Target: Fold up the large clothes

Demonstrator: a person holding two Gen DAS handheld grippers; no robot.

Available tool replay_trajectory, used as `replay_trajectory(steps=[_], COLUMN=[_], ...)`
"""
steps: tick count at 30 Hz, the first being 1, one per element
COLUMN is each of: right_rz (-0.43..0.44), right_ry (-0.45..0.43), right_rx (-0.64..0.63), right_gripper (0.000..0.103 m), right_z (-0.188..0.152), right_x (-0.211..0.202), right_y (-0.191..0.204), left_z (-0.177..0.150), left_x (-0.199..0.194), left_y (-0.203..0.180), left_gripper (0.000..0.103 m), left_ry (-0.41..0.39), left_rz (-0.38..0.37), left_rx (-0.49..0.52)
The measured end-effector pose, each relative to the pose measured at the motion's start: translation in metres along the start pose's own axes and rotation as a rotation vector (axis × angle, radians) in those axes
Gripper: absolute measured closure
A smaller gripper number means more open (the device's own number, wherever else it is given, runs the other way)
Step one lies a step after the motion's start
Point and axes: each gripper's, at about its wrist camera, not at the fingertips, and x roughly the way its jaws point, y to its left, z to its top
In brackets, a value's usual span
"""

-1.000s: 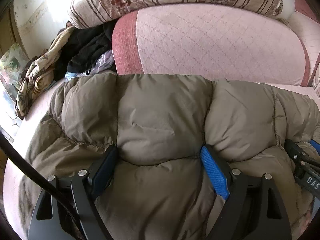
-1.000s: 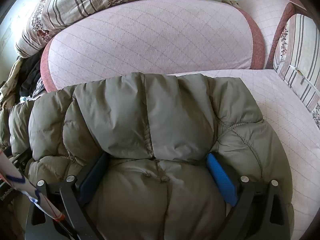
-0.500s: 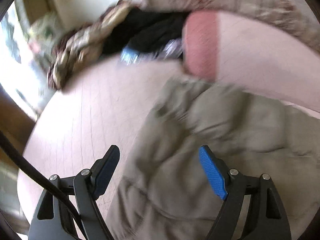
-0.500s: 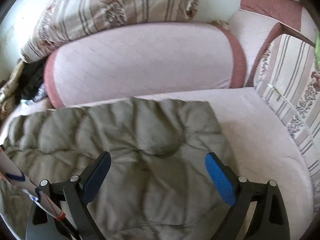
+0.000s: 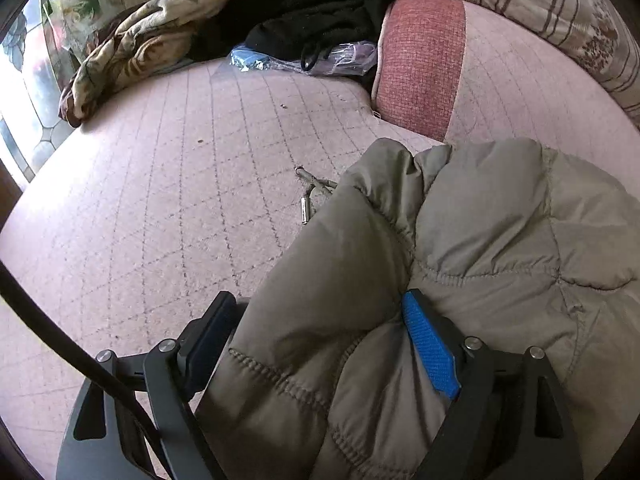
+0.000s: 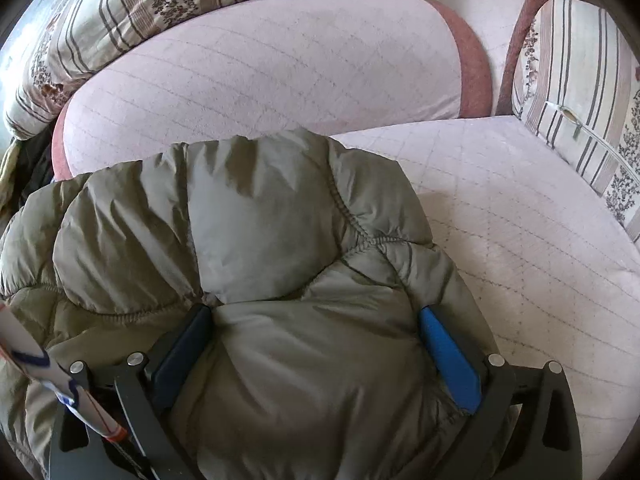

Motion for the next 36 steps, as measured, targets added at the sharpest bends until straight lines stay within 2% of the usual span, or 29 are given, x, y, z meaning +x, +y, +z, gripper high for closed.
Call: replay_trajectory(steps=[5,8,10,13,15,18,22,25,28,29,33,36], right_rz=[-0.003,-0.021,-0.088,-0.168,-0.141,-0.076,0.0,0.01,0.012,0.02,0.013,0.011], right_ry=[-0.009,-0.014,0.005,-0.004,-0.044,-0.056,-0.055,-0.024,0.067,0.073,0.081,0.079], right_rx=[0.0,-0.006,-0.039,-0.1,-0.104,-0.092,-0.09,-0.1,-0.073,-0.056,-0.076,-0.069], right_gripper=[0.0,0.0,0.0,0.0,0.0,0.0,0.001,0.001,0.0,0.0,0.0,0.0], right_z=[-0.002,-0.003,-0.001,0.002,-0.005,-0.021,-0.039,-0.047,-0.058,-0.058,-0.055,-0.051], right_x=[-0.001,-0.005,-0.012,-0.038,-0.067,-0.099,-0.126,-0.114,-0.076,-0.071,-0.067,-0.084], right_y=[0.001,0.003,0.01,0.021,0.022,0.022,0.036,0.054,0.059,0.057,0.06,0.055], left_z=[-0.002,0.002,0.005,-0.002,-0.011,-0.029,-0.05,-0.066,-0.074,-0.075,-0.072,-0.078], left_x=[-0.001,-0.012,-0.028,-0.065,-0.091,-0.12,-0.12,-0.11,-0.105,-0.105,-0.112,-0.135], left_y=[0.001,-0.004,-0.004,-0.002,0.0,0.008,0.013,0.018,0.021,0.021,0.016,0.018], left_gripper=[0.017,0.015,0.018,0.018,0.018,0.018,0.018,0.018,0.018,0.018,0.018,0.018], left_ry=[-0.005,0.023,0.036,0.017,-0.02,-0.064,-0.019,-0.001,-0.006,-0.006,-0.001,-0.006], left_rz=[0.002,0.091,0.128,0.115,0.123,0.136,0.127,0.126,0.112,0.109,0.12,0.079], left_rx=[-0.006,0.023,0.046,0.063,0.087,0.101,0.108,0.094,0.082,0.081,0.119,0.13])
